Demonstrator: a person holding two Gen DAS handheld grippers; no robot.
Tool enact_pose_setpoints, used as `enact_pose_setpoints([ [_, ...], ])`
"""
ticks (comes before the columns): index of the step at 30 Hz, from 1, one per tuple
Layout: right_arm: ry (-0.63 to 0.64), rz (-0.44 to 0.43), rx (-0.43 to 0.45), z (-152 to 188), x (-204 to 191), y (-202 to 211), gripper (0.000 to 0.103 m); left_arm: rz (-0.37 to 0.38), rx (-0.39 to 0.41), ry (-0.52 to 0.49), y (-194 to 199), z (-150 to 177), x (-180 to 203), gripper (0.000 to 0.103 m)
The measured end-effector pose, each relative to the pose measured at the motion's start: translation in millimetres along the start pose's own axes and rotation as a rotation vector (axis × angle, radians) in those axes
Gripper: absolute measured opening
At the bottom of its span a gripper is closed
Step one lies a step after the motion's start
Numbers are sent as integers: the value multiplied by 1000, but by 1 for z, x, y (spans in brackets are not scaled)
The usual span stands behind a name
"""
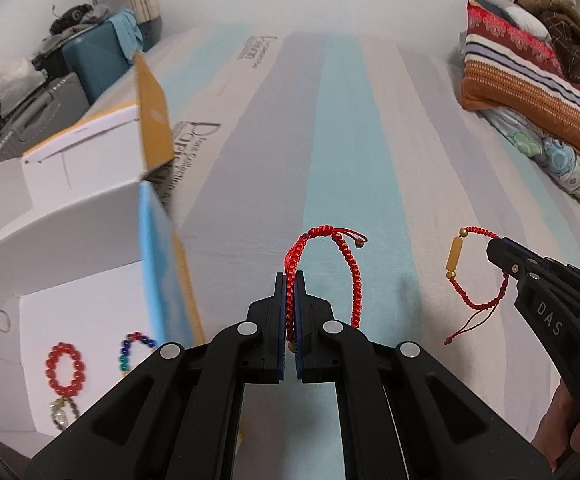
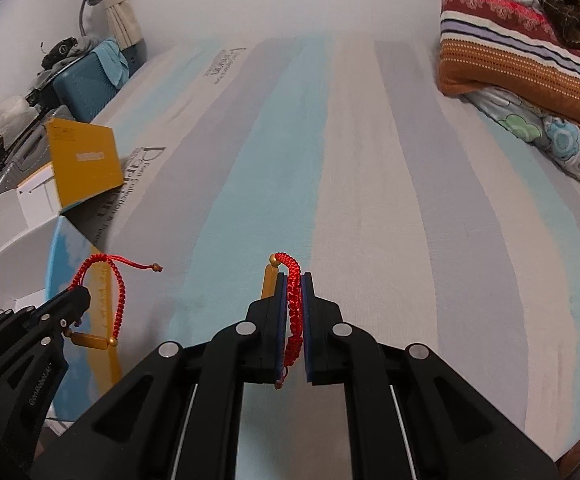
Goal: Organize jewelry
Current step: 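Carry both red string bracelets over the white box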
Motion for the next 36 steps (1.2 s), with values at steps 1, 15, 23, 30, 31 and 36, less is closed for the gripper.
enact_pose_setpoints([
  [1,5,-2,4,0,-4,4,6,0,4,3,4,0,-3,3],
  [15,112,-65,92,-1,-88,63,6,23,51,96,61,16,-87,3],
  [23,173,-122,140,2,-143,86,6,-65,85,172,78,25,-157,3],
  [30,226,-187,172,4,-192,98,6,-118,85,221,81,39,-211,3],
  [31,233,-193,174,5,-199,99,6,-125,84,229,81,41,-219,3],
  [36,286,-224,163,8,-235,92,6,-153,76,258,80,47,-245,3],
])
Point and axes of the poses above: each gripper's, at about its wrist camera, not at the fingertips, and y roughly against the way its jaws point, x to its right, z to its underside, the point moved 1 cm from there along -y, roughly the way its jaws point, and after that the axes turned 8 degrees about y, right-handed, at the moved point
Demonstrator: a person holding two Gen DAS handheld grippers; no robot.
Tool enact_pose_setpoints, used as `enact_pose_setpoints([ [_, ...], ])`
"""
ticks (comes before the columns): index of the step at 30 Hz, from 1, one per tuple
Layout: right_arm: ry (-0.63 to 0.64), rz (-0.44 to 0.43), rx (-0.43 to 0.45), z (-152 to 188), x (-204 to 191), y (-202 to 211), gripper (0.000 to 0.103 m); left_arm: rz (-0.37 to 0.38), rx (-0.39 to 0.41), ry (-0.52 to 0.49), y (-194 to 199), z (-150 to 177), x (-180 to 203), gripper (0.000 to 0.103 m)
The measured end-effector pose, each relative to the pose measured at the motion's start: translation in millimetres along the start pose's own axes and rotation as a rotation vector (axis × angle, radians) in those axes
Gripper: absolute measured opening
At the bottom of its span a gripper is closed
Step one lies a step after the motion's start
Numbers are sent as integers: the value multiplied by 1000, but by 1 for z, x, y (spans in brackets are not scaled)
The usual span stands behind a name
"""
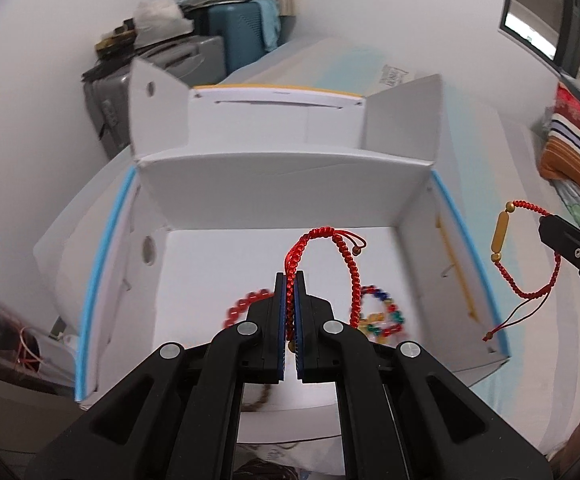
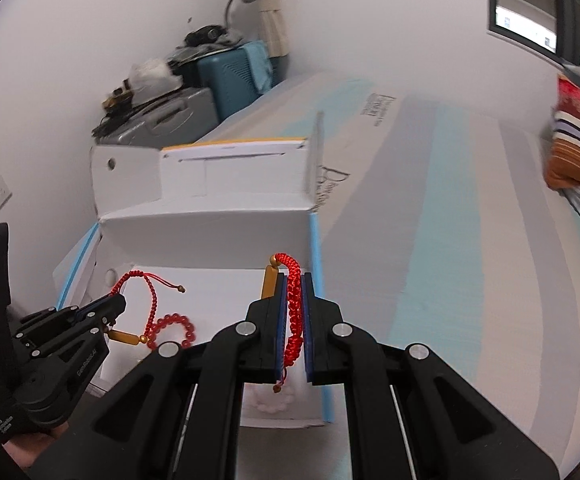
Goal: Organize jewelry
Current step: 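Carry both red string bracelets over the white box, then lower the string bracelets into the box and open both tools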
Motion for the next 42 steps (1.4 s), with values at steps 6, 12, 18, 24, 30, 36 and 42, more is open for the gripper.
enact_pose_setpoints([
  [6,24,-27,-66,1,-20,-34,6,-37,-26,9,-15,-2,-20,3],
  [12,15,-29,-136,9,-21,-71,6,-89,-69,8,-40,-2,-32,3],
  [18,16,-28,-210,19,-23,-100,6,-117,-106,-1,-52,-1,-31,4],
  [24,12,-18,-250,24,-24,-117,9,-139,-142,1,-64,0,-34,7],
  [30,27,-19,-266,27,-32,-122,12,-142,-152,9,-69,1,-40,7],
  [36,30,-6,-232,24,-35,-115,43,-154,-137,9,-67,-1,-43,33],
  [42,12,-11,-204,20,-33,-102,59,-158,-79,14,-47,-4,-42,60],
])
Point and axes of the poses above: each gripper's, at about its wrist camera, not at the fingertips, and y roughly against the way its jaws point, x to its right, z to its underside, the point moved 1 cm from there along -y, roughly the way its jaws point, and after that the axes turned 8 degrees about y, right-handed, at the moved point
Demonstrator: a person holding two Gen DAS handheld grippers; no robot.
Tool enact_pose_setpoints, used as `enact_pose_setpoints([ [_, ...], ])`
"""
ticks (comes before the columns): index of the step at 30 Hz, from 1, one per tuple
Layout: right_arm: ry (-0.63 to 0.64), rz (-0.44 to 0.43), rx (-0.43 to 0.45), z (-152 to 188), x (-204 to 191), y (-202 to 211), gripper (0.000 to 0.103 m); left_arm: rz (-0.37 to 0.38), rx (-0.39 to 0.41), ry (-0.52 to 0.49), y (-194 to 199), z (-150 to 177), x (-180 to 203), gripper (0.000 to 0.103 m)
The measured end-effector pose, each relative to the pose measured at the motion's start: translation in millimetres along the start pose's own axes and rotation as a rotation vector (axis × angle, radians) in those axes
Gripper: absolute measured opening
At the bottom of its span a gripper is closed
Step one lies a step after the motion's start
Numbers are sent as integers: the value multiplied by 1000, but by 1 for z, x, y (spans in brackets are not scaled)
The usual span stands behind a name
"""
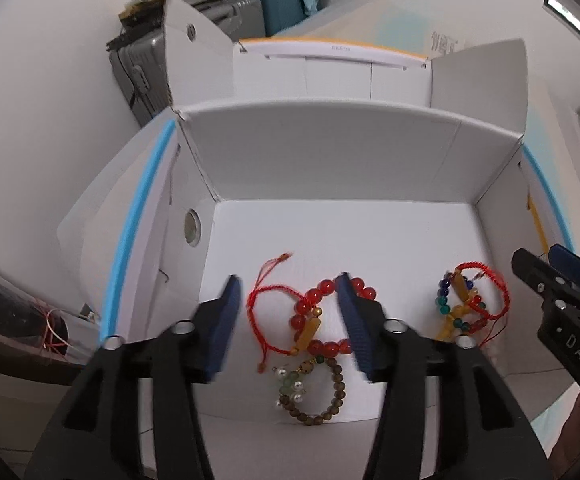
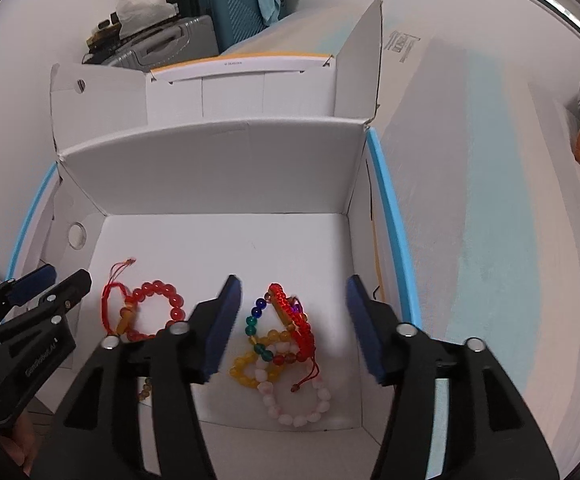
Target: Organize jewelry
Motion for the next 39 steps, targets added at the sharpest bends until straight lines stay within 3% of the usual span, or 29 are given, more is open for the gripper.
enact_pose_setpoints([
  [3,-6,9,27,0,1,11,67,-9,51,-2,16,1,0,78],
  [8,-40,32,87,6,6,35,86,21,112,6,44,5,-2,92],
  [10,-52,47,110,11,8,46,89,26,136,9,54,7,-2,96],
  [14,-62,74,159,21,9,66,95,34,167,20,70,14,-6,97],
  [25,-46,122,237,63,-5,106,95,67,214,39,96,48,-28,97],
  [39,-48,125,243,111,-18,120,95,104,229,0,108,99,-30,97],
])
Point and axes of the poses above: each gripper's, at about its wrist camera, not at the fingertips, and y roughly against the way its jaws point, x to its right, z to its underside, the point moved 1 cm from there along -y, roughly the way its jaws point, and after that the axes turned 8 degrees about y, right-handed, at the moved point
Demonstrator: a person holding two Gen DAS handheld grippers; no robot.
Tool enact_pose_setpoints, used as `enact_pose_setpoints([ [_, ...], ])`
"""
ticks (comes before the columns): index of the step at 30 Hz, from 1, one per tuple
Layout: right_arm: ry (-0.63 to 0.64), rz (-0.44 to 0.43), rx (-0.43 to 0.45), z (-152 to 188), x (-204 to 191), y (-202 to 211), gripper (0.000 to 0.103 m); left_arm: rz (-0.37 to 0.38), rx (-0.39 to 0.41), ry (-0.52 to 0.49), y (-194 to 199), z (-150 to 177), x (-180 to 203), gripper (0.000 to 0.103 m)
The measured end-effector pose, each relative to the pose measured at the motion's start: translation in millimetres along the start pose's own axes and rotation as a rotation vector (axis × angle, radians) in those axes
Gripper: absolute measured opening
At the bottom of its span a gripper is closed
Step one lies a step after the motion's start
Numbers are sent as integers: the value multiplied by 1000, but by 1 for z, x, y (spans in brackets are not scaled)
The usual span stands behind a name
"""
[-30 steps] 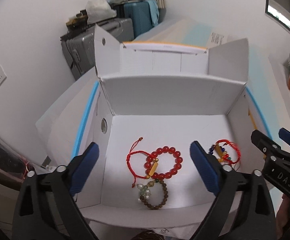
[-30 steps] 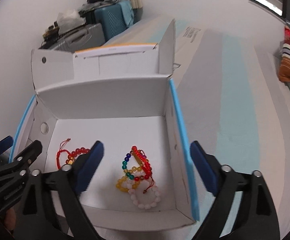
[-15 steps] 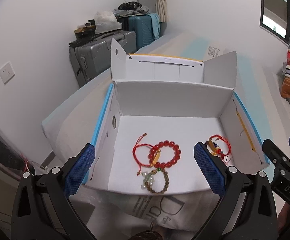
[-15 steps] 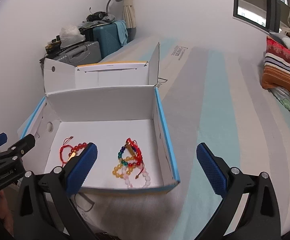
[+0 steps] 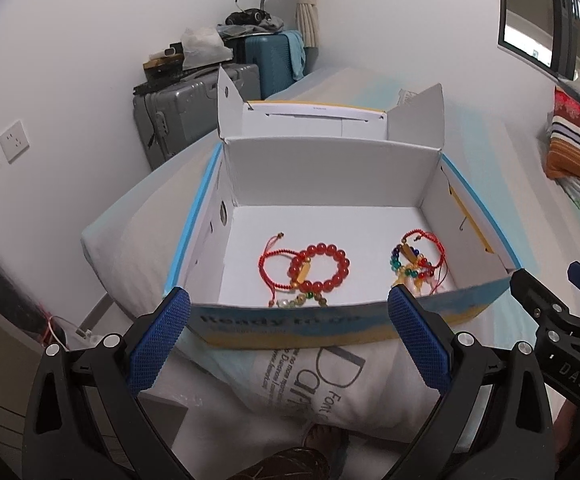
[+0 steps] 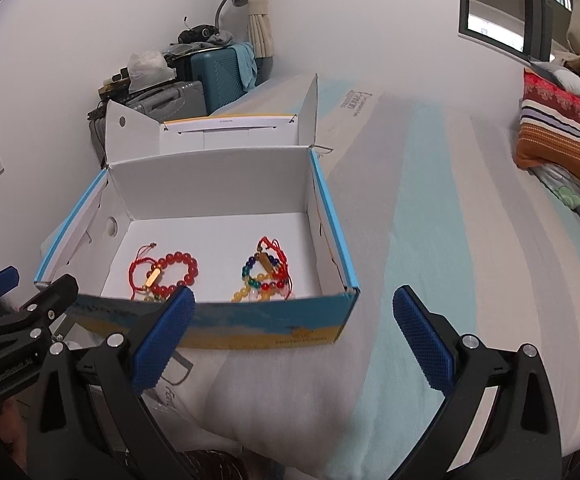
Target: Organize jewelry
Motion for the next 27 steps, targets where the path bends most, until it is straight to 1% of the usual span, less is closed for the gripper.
enact_pose_setpoints([
  [5,-8,-6,-6,6,3,1,95,-18,-18,5,-6,3,0,97],
  [14,-7,-10,-9,5,5,-2,95,-39,2,-7,-4,1,0,97],
  [21,-9,-10,-10,5,5,-3,95,-31,-15,-6,-7,0,1,97],
  [27,-10,-10,-11,4,4,-4,95,-21,-9,-2,-8,-1,2,97],
])
Point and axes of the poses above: each gripper's, at about its wrist camera, not at the fingertips, and y roughly against the way its jaws point, x to its right, z to its underside, the point moved 1 cm from there along -y, roughly the way its jaws point, and after that the axes turned 8 degrees about y, right-handed, at the moved point
